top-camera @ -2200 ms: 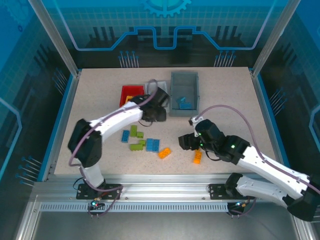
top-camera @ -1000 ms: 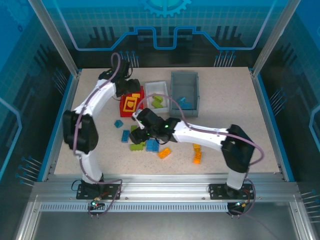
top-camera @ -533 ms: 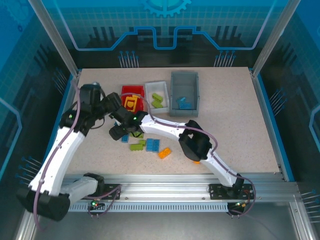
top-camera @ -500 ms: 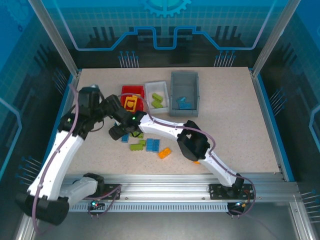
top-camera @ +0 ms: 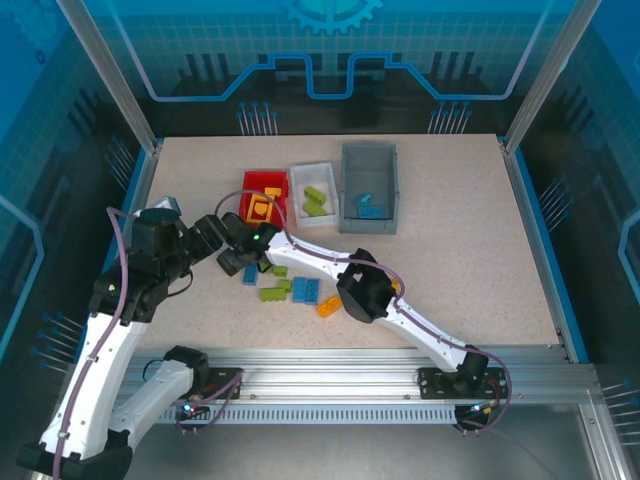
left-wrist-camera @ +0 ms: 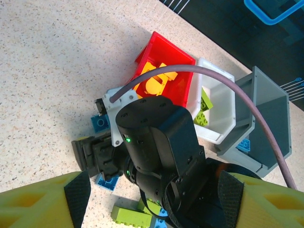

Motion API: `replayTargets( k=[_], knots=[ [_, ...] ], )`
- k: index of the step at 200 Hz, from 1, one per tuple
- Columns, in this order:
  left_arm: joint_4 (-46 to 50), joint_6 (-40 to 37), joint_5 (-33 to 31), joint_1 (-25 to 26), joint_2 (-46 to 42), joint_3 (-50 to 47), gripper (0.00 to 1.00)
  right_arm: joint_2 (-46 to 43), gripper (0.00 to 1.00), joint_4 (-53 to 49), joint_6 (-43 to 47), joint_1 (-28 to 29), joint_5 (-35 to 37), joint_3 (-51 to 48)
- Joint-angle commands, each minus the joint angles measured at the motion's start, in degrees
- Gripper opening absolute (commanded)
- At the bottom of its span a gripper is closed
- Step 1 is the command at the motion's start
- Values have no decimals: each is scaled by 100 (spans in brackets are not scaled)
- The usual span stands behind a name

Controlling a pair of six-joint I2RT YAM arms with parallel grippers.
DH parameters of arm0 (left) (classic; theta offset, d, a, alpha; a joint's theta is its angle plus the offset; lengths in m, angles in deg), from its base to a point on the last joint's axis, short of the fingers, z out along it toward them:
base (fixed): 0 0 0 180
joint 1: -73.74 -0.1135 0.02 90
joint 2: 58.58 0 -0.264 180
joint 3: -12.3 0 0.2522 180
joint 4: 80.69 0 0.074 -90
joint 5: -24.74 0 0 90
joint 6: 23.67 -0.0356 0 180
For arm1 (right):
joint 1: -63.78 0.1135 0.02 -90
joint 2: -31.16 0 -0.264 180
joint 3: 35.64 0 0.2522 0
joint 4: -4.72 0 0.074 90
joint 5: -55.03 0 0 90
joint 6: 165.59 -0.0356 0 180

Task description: Sort the legos into containers by color

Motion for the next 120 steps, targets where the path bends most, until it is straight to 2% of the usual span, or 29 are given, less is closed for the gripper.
replayTargets(
  k=[1,37,66,88,107,120],
  knots=[
    [121,54,-26,-8,-21,-9,75,387,78,-170,42,-103,338,342],
    [115,63,9,-9,1,27,75,672,72,-152,3,-143,232,641],
    [89,72,38,-8,0,-12,74,750,58,-136,1,-137,72,694],
    [54,97,60,-8,-14,-90,74,682,43,-142,9,-71,33,679],
    [12,124,79,-8,-14,-149,74,391,36,-102,18,34,92,474],
    [-23,124,111,-8,-7,-196,74,-60,33,131,-5,97,131,-28]
  ],
)
